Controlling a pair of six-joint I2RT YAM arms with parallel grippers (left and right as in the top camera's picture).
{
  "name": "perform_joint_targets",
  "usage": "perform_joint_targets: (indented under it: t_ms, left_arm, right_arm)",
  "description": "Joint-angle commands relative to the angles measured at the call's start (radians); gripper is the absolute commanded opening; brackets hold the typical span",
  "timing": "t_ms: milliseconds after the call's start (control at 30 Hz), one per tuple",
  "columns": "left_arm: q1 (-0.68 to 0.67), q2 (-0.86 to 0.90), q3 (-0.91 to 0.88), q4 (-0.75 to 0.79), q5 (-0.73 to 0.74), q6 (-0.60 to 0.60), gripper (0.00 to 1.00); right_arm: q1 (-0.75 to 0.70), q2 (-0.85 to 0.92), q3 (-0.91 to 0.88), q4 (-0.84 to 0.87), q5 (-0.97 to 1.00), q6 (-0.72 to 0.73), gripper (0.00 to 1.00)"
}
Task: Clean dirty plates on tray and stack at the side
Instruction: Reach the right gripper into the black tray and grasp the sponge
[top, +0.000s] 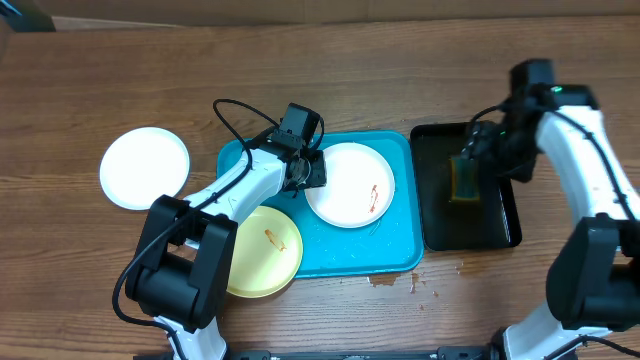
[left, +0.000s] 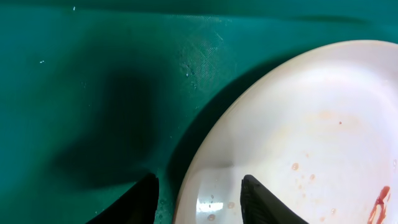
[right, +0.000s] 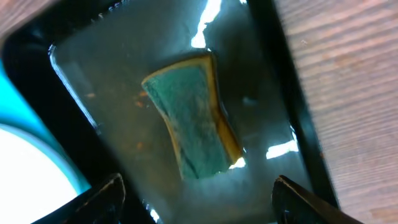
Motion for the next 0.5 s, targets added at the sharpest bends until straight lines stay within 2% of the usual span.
perform_joint_targets:
  t_ms: [0,133,267,300,333,367,400,467]
  left_arm:
    - [-0.002,0.009,0.000,-0.005,0.006,0.001,0.45]
    - [-0.003,0.009,0.000,-0.008,0.006,0.001,0.45]
    - [-0.003,0.009,0.000,-0.009,0.006,0.001,0.45]
    - [-0.003,0.009,0.000,-0.009,0.006,0.001,0.45]
    - [-0.003,0.009,0.000,-0.011,0.006,0.001,0.45]
    - [-0.003,0.009,0.000,-0.012,0.006,0.001,0.45]
    - [-0.003,0.009,0.000,-0.011,0.006,0.001,0.45]
    - [-0.003,0.009,0.000,-0.011,0.006,0.001,0.45]
  right_arm:
    - [0.037,-0.011,-0.081,0.080,0.072,0.001,0.75]
    - [0.067,-0.011,-0.205,0.241,0.077,-0.006,0.70]
    - [0.071,-0.011,-0.321,0.369,0.132,-0.006,0.61]
    - [0.071,-0.011,-0.348,0.401,0.146,-0.006,0.55]
    - [0.071,-0.011,-0.373,0.433,0.157,-0.006,0.42]
    - [0.071,-0.011,-0.392,0.459,0.159,-0.006,0.20]
    - [0.071,-0.011,-0.406,0.480,0.158,-0.006,0.04]
    - [0.071,-0.011,-0.414,0.487,0.146,-0.006,0.04]
